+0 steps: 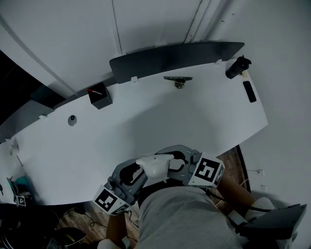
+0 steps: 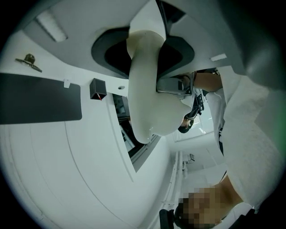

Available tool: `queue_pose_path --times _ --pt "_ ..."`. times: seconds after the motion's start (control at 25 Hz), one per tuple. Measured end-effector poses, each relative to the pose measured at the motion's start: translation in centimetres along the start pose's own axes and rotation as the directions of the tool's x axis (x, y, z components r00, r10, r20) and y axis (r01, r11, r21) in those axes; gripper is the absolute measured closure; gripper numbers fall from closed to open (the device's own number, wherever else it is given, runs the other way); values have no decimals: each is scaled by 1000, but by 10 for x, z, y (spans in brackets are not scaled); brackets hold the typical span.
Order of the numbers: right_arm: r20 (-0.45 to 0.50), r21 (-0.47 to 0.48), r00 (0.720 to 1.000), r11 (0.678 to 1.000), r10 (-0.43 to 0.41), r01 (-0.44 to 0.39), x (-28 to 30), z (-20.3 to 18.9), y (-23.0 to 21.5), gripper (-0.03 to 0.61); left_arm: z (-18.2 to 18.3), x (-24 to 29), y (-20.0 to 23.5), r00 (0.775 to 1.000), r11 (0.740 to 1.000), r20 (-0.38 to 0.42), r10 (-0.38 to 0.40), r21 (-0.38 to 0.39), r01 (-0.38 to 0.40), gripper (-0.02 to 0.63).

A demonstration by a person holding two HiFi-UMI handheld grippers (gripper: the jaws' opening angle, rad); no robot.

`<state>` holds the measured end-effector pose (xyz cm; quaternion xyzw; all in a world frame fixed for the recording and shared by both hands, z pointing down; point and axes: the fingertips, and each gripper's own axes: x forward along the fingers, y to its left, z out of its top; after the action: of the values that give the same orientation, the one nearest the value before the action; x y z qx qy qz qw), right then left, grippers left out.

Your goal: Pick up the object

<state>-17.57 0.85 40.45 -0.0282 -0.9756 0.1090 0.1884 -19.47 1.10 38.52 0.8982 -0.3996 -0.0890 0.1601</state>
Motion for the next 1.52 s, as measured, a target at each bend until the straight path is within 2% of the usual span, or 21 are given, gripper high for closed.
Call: queue_pose_path --times 0.16,0.4,0.6,1.04,1.32,1.52 --pt "11 31 1000 999 -19 19 -12 -15 15 417 -15 0 -20 999 1000 -28 -21 1 21 497" --pt "70 94 997 995 -24 17 -50 -28 39 419 -24 11 -64 999 999 -54 -3 50 6 497" --pt "84 65 996 998 6 -11 -83 -50 54 419 -43 25 -101 998 998 -49 34 56 -31 497" --pt "99 66 994 996 56 -63 -151 -102 114 419 -90 34 -194 995 995 -67 72 75 -67 497" --pt "122 122 988 986 97 -112 -165 -129 154 419 -115 17 -235 988 993 -100 116 47 -112 497" --pt "122 134 987 983 108 -124 -159 -128 177 420 -115 -3 -246 987 993 -109 117 47 -112 497"
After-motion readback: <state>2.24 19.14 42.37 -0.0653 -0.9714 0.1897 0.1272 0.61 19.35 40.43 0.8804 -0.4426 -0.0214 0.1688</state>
